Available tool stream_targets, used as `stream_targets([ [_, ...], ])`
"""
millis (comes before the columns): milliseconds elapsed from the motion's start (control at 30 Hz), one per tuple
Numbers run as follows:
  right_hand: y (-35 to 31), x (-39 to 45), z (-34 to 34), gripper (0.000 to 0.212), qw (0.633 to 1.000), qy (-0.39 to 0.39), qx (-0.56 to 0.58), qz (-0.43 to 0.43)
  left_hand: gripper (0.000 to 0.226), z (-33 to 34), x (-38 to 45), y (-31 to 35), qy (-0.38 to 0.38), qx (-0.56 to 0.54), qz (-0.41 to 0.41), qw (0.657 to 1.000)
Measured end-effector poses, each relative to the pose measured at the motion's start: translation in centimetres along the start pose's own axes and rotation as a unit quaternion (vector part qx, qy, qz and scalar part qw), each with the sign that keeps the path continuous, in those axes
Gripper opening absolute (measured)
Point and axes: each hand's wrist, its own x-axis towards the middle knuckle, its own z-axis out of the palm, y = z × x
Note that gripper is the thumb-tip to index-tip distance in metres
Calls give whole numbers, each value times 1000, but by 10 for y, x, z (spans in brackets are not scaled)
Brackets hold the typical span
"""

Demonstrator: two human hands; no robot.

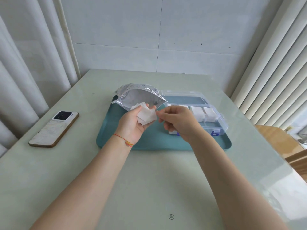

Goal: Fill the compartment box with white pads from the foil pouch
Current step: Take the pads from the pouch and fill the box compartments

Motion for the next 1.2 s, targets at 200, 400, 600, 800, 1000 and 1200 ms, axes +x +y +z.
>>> stream_targets([
  [200, -3, -2, 1, 18, 997, 18, -67, 26, 25, -7, 1, 1, -23, -8, -18, 1000],
  [400, -4, -7, 5, 19, 998, -11, -38, 57, 29, -3, -2, -3, -60, -37, -22, 997],
  [600, -6, -8, 8, 12, 999, 7, 27, 36, 30, 0, -1, -4, -40, -61, -6, 997],
  [800, -13, -7, -10, 5, 1000, 13, -1, 10, 21, -12, 2, 7, 26, -22, 20, 999],
  [1000, -22, -16, -13, 10, 982, -64, -169, -52, 42, 5, -16, 4, -78, 156, -167, 970],
  [1200, -21, -15, -7, 14, 957, -54, -261, -115, 61, 8, -22, 1, -141, 166, -180, 959],
])
